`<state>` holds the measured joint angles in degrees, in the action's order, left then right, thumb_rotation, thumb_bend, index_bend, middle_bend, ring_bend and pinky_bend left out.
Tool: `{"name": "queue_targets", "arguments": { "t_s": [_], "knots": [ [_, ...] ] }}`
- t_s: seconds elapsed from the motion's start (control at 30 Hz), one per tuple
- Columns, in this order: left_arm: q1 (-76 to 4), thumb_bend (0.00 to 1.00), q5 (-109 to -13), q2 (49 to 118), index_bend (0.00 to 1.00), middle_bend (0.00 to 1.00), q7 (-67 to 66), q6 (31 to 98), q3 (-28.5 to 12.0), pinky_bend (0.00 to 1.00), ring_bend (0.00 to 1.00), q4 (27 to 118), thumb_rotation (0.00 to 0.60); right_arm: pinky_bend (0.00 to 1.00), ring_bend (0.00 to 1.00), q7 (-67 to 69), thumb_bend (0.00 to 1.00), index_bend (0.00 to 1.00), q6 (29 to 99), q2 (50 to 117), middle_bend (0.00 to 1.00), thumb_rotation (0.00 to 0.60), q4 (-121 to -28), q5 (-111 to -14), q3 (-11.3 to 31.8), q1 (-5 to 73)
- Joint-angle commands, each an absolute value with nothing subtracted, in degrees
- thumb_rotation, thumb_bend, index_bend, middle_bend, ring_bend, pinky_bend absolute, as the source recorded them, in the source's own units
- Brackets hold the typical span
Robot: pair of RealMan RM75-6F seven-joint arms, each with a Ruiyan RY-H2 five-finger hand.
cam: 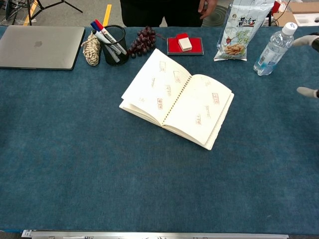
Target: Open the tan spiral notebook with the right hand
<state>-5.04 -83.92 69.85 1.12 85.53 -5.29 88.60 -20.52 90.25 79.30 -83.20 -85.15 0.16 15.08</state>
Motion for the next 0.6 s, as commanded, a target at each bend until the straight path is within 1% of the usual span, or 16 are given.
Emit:
{"name": "queue_targets", "arguments": {
  "t_s": [0.03,0.17,0.3,0.6],
  "knots": [
    [-5.4,0.11,-84.02,69.69,0.4,0.25,0.67,85.15,-5.3,0.6,0.3,88.94,0.6,0.18,0.1,-22.63,0.06,0.26,92.86,77.48,0.27,0.6,-86.29,-84.37,-0.98,11.72],
    [-5.78,0.11,-83.78,69.52,0.4,0.25,0.39,84.6,-5.3,0.6,0.3,89.33,0.6,0.18,0.1,-23.23,0.06,0.26,94.42,76.72,0.27,0.6,-87.94,-83.68,-1.42,8.83],
    [-5.95,0.11,-83.59,69.44,0.4,0.25,0.48,84.31,-5.21,0.6,0.3,89.41,0.6,0.18,0.1,-23.03,0.06,0.26,94.56,76.81,0.27,0.6,-88.28,-82.62,-1.28,7.03],
    [-6.19,0.11,-83.28,68.9,0.4,0.25,0.07,83.58,-4.75,0.6,0.3,90.18,0.6,0.18,0.1,-21.56,0.06,0.26,92.07,77.96,0.27,0.6,-87.51,-82.22,0.5,6.8]
  ]
}}
